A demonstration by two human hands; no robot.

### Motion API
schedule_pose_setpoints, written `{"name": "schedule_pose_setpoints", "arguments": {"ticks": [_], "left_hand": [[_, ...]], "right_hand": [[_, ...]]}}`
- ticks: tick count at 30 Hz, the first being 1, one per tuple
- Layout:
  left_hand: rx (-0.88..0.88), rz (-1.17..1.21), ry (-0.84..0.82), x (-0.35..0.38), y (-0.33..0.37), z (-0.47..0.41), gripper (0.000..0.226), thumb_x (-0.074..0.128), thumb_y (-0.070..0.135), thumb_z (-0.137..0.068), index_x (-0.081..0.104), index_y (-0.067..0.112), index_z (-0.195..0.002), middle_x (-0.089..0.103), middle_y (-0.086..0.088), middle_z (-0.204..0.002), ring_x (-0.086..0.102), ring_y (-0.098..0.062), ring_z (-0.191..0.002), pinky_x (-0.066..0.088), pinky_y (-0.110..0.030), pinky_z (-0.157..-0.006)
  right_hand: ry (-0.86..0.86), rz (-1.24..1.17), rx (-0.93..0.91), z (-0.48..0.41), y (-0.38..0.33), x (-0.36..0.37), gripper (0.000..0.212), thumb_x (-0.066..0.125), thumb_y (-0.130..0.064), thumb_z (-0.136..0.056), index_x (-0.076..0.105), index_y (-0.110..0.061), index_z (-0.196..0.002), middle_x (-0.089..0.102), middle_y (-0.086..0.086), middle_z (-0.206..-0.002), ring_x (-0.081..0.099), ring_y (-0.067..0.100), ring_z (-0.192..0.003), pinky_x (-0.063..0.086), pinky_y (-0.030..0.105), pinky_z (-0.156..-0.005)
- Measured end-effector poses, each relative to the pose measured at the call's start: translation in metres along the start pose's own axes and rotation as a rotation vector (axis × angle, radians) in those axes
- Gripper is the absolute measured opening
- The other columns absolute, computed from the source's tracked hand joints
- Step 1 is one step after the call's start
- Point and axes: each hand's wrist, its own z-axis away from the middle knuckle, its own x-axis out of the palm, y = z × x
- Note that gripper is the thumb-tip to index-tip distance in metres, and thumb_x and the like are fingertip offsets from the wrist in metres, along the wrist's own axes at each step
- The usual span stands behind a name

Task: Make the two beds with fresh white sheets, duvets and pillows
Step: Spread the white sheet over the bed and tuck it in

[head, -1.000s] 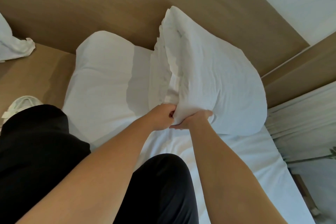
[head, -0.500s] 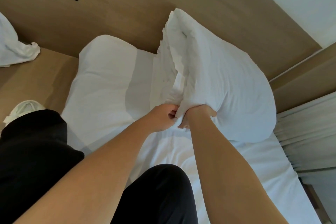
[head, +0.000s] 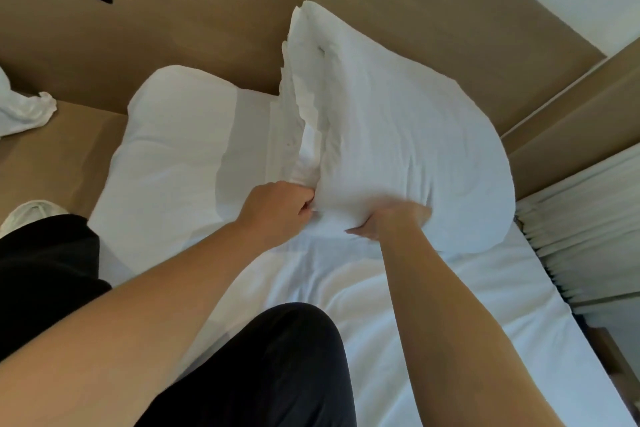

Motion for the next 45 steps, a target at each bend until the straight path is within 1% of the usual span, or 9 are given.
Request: {"name": "schedule_pose_setpoints", "arguments": {"ticks": [2,5,8,11,19,23,31,41,45], "left_hand": [[0.068,0.027,0.203,-0.003,0.005,0.004,0.020,0.064,0.025,-0.081,0.047,0.016,-0.078,0.054,0.002,-0.076,0.052,-0.024,-0.069,0.041,-0.036,-0.066],[0.325,-0.262,0.507,0.004,0.013,0.013,0.044,0.077,0.028,-0.068,0.050,0.012,-0.100,0.053,-0.007,-0.107,0.051,-0.027,-0.101,0.039,-0.042,-0.087],[0.534,-0.748,0.318,0.017,0.029,0.009,0.090,0.074,0.052,-0.073,0.035,0.010,-0.142,0.023,-0.024,-0.153,0.022,-0.040,-0.143,0.020,-0.061,-0.112],[0.438,-1.056,0.175,0.027,0.045,-0.003,0.118,0.068,0.061,-0.074,0.000,0.008,-0.155,-0.009,-0.025,-0.159,-0.001,-0.045,-0.146,0.008,-0.063,-0.116],[0.529,-1.154,0.349,0.046,0.033,-0.031,0.080,0.046,0.005,-0.092,-0.001,0.013,-0.156,-0.001,-0.021,-0.161,0.006,-0.042,-0.147,0.021,-0.057,-0.116],[0.547,-1.117,0.407,0.051,0.026,-0.040,0.083,0.054,0.005,-0.091,0.002,0.014,-0.156,0.007,-0.022,-0.160,0.013,-0.041,-0.146,0.024,-0.056,-0.115],[0.519,-1.170,0.329,0.053,0.024,-0.042,0.116,0.078,0.033,-0.077,-0.006,0.012,-0.155,-0.003,-0.025,-0.160,0.005,-0.045,-0.146,0.025,-0.057,-0.114],[0.436,-1.198,0.213,0.056,0.026,-0.042,0.122,0.077,0.041,-0.076,-0.012,0.012,-0.154,-0.010,-0.026,-0.159,-0.003,-0.047,-0.146,0.018,-0.060,-0.115],[0.441,-1.092,0.155,0.051,0.030,-0.033,0.116,0.064,0.064,-0.075,-0.003,0.012,-0.155,-0.008,-0.027,-0.159,-0.005,-0.046,-0.146,0.005,-0.064,-0.116]], "right_hand": [[-0.022,-0.146,0.058,-0.003,-0.004,-0.007,0.075,0.027,-0.072,-0.086,0.035,-0.031,-0.149,0.040,0.005,-0.151,0.030,0.041,-0.140,0.014,0.075,-0.105],[-0.036,-0.172,0.095,0.006,0.006,-0.015,0.078,0.034,-0.074,-0.086,0.033,-0.028,-0.149,0.039,0.008,-0.150,0.032,0.042,-0.138,0.019,0.074,-0.106],[-0.090,-0.176,0.120,0.001,0.012,-0.028,0.105,0.045,-0.087,-0.072,0.020,-0.026,-0.153,0.027,0.013,-0.155,0.026,0.046,-0.140,0.026,0.074,-0.104],[-0.089,-0.180,0.086,-0.005,0.008,-0.028,0.129,0.052,-0.095,-0.050,0.011,-0.032,-0.155,0.017,0.011,-0.159,0.022,0.047,-0.141,0.027,0.077,-0.100],[0.027,-0.123,0.058,-0.066,-0.027,-0.035,0.147,0.057,-0.100,-0.018,0.026,-0.035,-0.147,0.031,0.001,-0.152,0.034,0.043,-0.134,0.026,0.082,-0.090],[0.048,-0.100,0.031,-0.091,-0.047,-0.045,0.138,0.057,-0.098,-0.034,0.025,-0.029,-0.149,0.035,0.003,-0.150,0.034,0.042,-0.136,0.027,0.077,-0.098],[0.052,-0.051,-0.035,-0.142,-0.083,-0.081,0.142,0.060,-0.094,-0.023,0.027,-0.035,-0.148,0.038,0.001,-0.148,0.041,0.037,-0.131,0.036,0.065,-0.102],[0.084,0.064,-0.107,-0.173,-0.129,-0.110,0.090,0.049,-0.089,-0.067,0.043,-0.035,-0.138,0.052,-0.001,-0.123,0.048,0.031,-0.116,0.038,0.059,-0.104],[0.219,0.131,-0.182,-0.184,-0.128,-0.111,0.085,0.041,-0.084,-0.077,0.041,-0.028,-0.142,0.052,0.000,-0.134,0.050,0.032,-0.120,0.040,0.054,-0.105]]}}
